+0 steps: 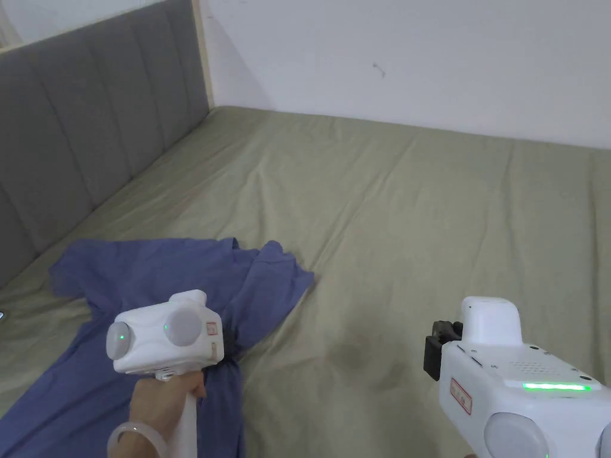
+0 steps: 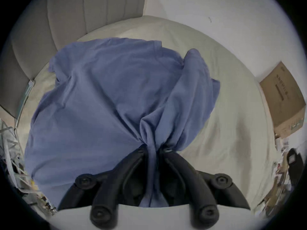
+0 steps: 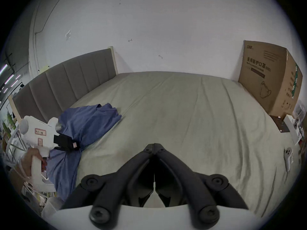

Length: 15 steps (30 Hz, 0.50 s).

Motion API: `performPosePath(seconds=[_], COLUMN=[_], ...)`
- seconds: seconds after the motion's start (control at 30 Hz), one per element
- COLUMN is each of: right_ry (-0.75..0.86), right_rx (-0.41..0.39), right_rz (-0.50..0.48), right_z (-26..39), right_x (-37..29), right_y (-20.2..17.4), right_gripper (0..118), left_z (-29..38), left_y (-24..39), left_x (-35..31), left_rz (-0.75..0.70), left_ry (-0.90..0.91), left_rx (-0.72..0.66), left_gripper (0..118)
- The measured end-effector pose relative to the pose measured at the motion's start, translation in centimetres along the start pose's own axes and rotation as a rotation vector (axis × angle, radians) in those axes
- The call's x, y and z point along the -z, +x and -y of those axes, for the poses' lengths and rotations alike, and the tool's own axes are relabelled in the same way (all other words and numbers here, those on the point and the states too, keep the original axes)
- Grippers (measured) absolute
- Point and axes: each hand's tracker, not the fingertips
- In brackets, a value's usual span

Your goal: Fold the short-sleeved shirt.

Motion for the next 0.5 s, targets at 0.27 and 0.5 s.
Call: performPosePath(seconds=[0.27,0.5], right_ry=[0.098,0.21], right_rx=[0.06,0.143], right_rz=[0.042,0.175], right_z=[-1.8,-2.5], right_x=[-5.0,-11.7], right_y=[3.6,9.7], right_gripper=[0,0], left_z=[-3.7,-4.8], left_y=[6.5,22.3], left_x=[-10.4,-21.8], left_rz=[0.165,0.403], left_ry=[0.202,0.38], left_rx=[0.046,0.322], left_gripper=[10,10])
